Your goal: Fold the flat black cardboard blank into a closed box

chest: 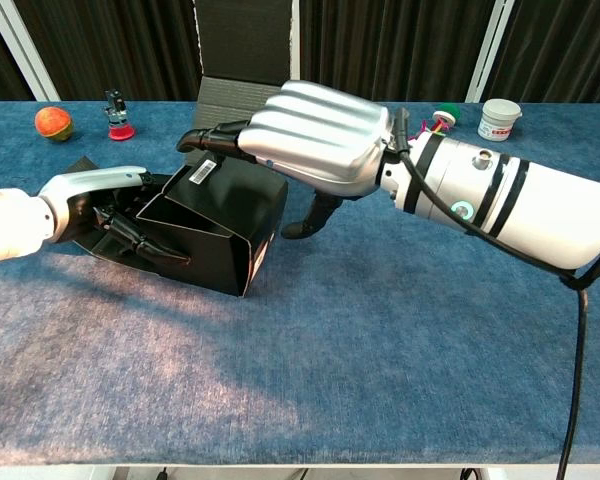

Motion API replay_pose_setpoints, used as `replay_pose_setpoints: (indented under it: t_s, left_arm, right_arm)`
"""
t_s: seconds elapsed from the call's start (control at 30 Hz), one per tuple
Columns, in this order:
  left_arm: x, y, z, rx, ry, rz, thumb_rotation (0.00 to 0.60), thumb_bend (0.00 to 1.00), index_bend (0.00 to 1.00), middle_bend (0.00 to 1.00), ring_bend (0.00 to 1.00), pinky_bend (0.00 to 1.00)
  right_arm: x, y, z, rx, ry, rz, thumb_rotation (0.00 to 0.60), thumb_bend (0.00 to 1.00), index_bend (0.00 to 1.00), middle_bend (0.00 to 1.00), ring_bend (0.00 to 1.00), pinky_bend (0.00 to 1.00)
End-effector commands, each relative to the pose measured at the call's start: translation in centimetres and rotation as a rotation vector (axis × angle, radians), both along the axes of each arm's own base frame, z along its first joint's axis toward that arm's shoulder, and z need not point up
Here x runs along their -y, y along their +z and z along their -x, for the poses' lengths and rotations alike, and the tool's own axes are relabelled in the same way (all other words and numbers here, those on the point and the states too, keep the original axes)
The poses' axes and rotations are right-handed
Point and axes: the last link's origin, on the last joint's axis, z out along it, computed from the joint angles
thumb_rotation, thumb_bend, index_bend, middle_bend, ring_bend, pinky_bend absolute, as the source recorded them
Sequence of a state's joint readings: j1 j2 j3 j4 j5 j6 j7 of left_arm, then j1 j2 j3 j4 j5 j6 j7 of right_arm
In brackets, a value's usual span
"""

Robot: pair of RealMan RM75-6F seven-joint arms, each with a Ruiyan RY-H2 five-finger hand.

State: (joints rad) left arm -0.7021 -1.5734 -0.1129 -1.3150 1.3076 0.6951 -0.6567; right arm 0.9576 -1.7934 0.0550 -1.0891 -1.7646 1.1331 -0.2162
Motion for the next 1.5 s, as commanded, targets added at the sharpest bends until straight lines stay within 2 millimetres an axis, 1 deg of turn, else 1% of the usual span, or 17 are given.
replay_pose_setpoints:
  t_s: [0.03,0.2,0.4,0.53,0.83,0.93,1.07,1.2,1.5]
  left_arm:
    - [0.1,-0.1,-0.2,-0.005,-0.015,-0.002,0.6,0.03,0.3,0.23,0.5,0.79]
    - [0.3,-0.2,-0.7,-0.005,-0.027,0.002,0.6,0.03,0.3,0.23,0.5,0.79]
    - [0.3,-0.3,-0.7,-0.009,-0.025,0.012,0.6,0.03,0.3,0.23,0.5,0.79]
    - [0.4,-0.4,-0.7,-0.012,-0.028,0.014,0.6,0.03,0.3,0.23,0.5,0.79]
    - [0.5,-0.3,-0.7,-0.013,-0.036,0.011,0.6,0.03,0.25,0.21,0.5,0.79]
    - [0.6,-0.2,-0.8,-0.011,-0.037,0.014,0.6,0.03,0.2,0.2,0.5,0.78]
    - [0.6,-0.3,-0.9,-0.006,-0.035,0.018,0.6,0.03,0.18,0.19,0.5,0.78]
    - [0.6,-0.2,-1.0,-0.004,-0.035,0.021,0.6,0.03,0.14,0.18,0.5,0.78]
    - [0.6,-0.3,-1.2,-0.006,-0.033,0.024,0.6,0.03,0.12,0.17,0.5,0.78]
  right_arm:
    - [0.0,-0.4,-0.5,0.012,0.014,0.011,0.6,0.13,0.16,0.29,0.66,1.0]
    - [0.2,-0.8,-1.0,0.018,0.034,0.025,0.6,0.15,0.19,0.3,0.66,1.0]
    - [0.3,-1.2,-0.6,0.012,0.042,0.04,0.6,0.16,0.29,0.35,0.67,1.0]
    - [0.2,-1.5,-0.4,0.016,0.039,0.04,0.6,0.16,0.33,0.37,0.67,1.0]
    - [0.0,-1.8,-0.1,0.016,0.036,0.023,0.6,0.16,0.33,0.37,0.67,1.0]
    - [-0.1,-1.9,0.2,0.008,0.031,0.02,0.6,0.16,0.33,0.37,0.67,1.0]
    - [-0.2,-1.9,0.4,0.003,0.027,0.013,0.6,0.16,0.33,0.37,0.67,1.0]
    - [-0.4,-2.0,0.7,-0.009,0.031,0.009,0.6,0.16,0.33,0.37,0.67,1.0]
    - [-0.7,-1.8,1.5,-0.026,0.025,-0.003,0.6,0.16,0.33,0.36,0.67,1.0]
